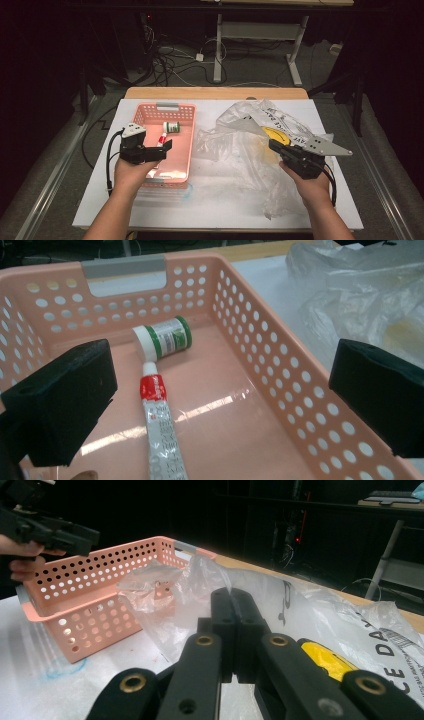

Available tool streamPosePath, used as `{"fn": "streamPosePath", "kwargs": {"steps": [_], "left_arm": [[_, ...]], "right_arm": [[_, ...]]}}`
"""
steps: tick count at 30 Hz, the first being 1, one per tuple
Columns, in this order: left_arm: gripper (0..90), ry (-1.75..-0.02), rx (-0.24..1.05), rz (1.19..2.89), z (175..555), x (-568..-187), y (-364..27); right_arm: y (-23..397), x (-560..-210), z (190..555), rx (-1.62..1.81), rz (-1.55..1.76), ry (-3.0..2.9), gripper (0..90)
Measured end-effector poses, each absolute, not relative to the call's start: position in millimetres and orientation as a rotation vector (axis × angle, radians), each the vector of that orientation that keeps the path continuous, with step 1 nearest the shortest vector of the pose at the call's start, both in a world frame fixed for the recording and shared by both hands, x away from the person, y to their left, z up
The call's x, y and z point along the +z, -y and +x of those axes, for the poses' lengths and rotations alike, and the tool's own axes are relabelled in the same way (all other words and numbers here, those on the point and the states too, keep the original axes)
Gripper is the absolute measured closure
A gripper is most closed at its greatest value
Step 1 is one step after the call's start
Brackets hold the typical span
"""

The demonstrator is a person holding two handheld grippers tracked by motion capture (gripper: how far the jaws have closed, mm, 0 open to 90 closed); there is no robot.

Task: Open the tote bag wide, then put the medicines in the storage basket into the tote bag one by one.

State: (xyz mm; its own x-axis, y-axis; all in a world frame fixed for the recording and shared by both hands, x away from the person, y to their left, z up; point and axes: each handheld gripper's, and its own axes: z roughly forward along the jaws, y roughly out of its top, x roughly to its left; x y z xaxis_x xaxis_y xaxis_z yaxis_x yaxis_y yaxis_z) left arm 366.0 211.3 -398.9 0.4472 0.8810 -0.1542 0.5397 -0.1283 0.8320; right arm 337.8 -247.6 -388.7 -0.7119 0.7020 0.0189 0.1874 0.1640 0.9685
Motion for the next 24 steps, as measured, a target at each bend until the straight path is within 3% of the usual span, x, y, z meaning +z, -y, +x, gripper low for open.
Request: {"fn": "streamPosePath", "kwargs": {"steps": [10,24], "left_arm": [[0.0,-1.286,0.418,1.864,394.7,-410.3,-217.5],[0.0,-1.433,0.334,2.1,429.7,-426.9,-209.7]], "right_arm": [[247.6,-389.7,339.3,1.568,0.842,-2.015,90.0],[248.6,-389.2,342.5,1.571,0.825,-2.017,90.0]]}}
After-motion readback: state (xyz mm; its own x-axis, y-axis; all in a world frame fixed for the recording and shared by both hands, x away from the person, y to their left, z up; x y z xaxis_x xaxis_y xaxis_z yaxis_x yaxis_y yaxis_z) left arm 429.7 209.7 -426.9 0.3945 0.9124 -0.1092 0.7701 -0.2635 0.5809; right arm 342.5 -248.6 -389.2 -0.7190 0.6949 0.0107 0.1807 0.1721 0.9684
